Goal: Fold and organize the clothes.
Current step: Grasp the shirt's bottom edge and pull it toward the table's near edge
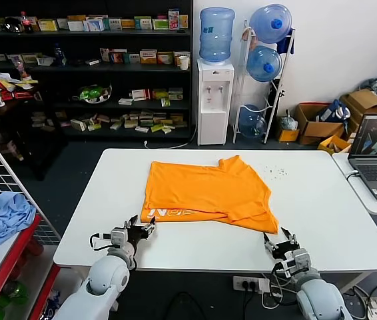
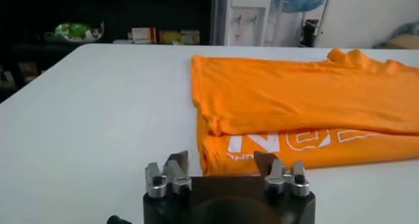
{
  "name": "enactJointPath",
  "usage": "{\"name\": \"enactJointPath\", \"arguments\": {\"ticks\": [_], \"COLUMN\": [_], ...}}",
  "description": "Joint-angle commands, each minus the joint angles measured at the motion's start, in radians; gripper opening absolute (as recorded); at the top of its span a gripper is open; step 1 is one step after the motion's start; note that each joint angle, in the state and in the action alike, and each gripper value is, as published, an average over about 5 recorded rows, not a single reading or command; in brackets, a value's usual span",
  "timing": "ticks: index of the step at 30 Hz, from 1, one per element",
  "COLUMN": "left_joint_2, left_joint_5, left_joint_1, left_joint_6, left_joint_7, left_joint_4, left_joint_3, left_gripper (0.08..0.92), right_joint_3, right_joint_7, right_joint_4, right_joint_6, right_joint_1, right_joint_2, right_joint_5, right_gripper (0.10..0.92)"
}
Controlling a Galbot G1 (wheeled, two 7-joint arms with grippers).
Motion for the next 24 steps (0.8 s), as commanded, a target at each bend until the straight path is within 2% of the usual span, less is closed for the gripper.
{"name": "enactJointPath", "arguments": {"ticks": [1, 13, 17, 24], "left_joint_2": [0.006, 0.016, 0.033, 0.097], "left_joint_5": [-0.025, -0.013, -0.017, -0.038], "left_joint_1": [-0.001, 0.012, 0.033, 0.093], "left_joint_6": [0.014, -0.009, 0.002, 0.032], "left_joint_7": [0.017, 0.024, 0.012, -0.007], "left_joint_4": [0.017, -0.002, -0.038, -0.143], "left_joint_3": [-0.001, -0.004, -0.003, -0.002], "left_gripper": [0.567, 0.22, 0.122, 0.099], "right_joint_3": [0.003, 0.009, 0.013, 0.031], "right_joint_7": [0.003, 0.008, 0.01, 0.011], "right_joint_4": [-0.014, 0.038, 0.066, 0.122], "right_joint_6": [-0.016, -0.02, -0.026, -0.03], "right_joint_1": [-0.007, -0.028, -0.046, -0.094], "right_joint_2": [-0.003, -0.031, -0.042, -0.087], "right_joint_5": [0.0, -0.003, -0.001, 0.007], "right_gripper": [0.47, 0.143, 0.124, 0.124]}}
